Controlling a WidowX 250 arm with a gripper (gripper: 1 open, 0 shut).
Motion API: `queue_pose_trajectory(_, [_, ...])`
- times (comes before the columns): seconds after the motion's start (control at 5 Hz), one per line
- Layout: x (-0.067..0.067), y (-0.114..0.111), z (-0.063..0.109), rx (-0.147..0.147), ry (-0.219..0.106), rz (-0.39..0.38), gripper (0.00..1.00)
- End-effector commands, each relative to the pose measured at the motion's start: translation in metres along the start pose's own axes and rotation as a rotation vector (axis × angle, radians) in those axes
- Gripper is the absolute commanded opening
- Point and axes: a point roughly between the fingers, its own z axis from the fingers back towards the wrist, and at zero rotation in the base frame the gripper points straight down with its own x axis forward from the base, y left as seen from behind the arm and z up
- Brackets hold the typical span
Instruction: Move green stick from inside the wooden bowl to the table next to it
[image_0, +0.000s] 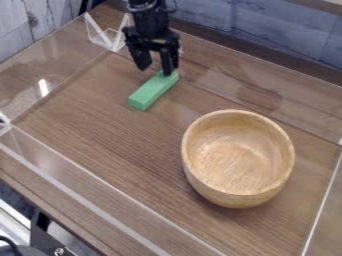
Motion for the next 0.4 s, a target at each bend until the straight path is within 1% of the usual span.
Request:
queue_pose_trajectory(0.0, [0.010, 0.008, 0.050, 0.027, -0.116, -0.010, 1.00])
queue_pose_trajectory(0.2, [0.007, 0.014, 0.061, 0.017, -0.130, -0.002, 1.00])
